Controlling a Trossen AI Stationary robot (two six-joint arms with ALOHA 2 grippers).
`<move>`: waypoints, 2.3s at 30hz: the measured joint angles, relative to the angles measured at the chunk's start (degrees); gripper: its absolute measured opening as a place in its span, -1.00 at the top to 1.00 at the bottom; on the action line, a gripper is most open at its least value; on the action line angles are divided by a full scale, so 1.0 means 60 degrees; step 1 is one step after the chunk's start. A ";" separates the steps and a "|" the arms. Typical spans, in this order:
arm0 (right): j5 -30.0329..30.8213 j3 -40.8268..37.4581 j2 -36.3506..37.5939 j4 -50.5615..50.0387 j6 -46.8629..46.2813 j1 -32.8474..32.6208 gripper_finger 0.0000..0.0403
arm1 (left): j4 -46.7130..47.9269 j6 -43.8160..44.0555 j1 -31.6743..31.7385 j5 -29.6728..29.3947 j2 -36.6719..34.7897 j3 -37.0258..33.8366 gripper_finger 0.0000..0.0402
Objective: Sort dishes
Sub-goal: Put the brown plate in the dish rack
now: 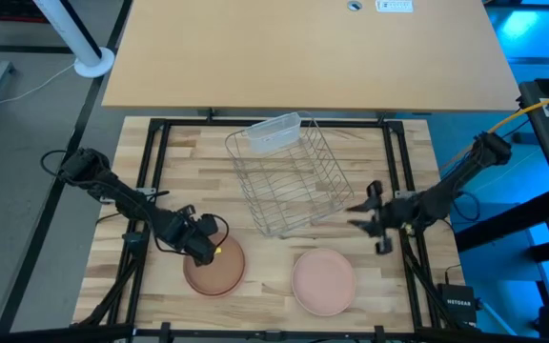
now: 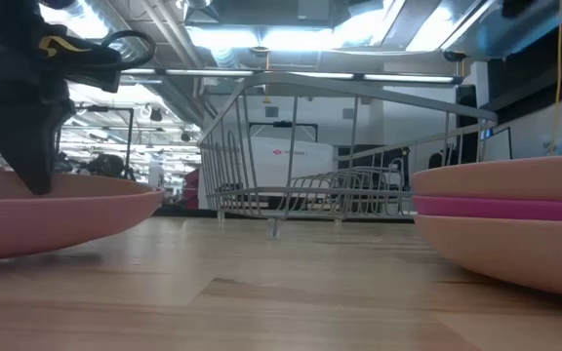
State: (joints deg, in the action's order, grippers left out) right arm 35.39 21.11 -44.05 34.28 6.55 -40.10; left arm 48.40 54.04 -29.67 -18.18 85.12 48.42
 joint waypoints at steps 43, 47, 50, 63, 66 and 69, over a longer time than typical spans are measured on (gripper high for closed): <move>-0.4590 0.8872 -1.1526 -0.6235 0.3164 0.1632 0.32 | -0.2088 -0.0045 0.0051 0.0271 0.0000 -0.0011 0.96; -0.4649 0.8872 -1.1770 -0.6182 0.3303 0.1639 0.32 | -0.2408 -0.0157 0.0051 0.0282 0.0000 -0.0011 0.97; -0.4655 0.8869 -1.1785 -0.6247 0.3310 0.1643 0.32 | -0.2463 -0.0172 0.0051 0.0285 0.0000 -0.0011 0.97; -0.4416 0.8861 -1.1909 -0.5788 0.4001 0.1766 0.32 | -0.3162 -0.0339 -0.0014 0.1251 0.0000 -0.0007 0.97; -0.4301 0.8863 -1.1905 -0.5190 0.4133 0.1756 0.32 | -0.3274 -0.0324 -0.0010 0.1256 0.0000 -0.0007 0.97; -0.4178 0.8869 -1.1905 -0.5012 0.4449 0.1753 0.32 | -0.3242 -0.0316 -0.0014 0.1259 0.0000 -0.0007 0.97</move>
State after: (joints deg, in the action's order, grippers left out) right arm 10.32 74.32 -115.48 4.20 33.25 -29.58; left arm 28.95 52.14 -29.76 -10.63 85.12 48.38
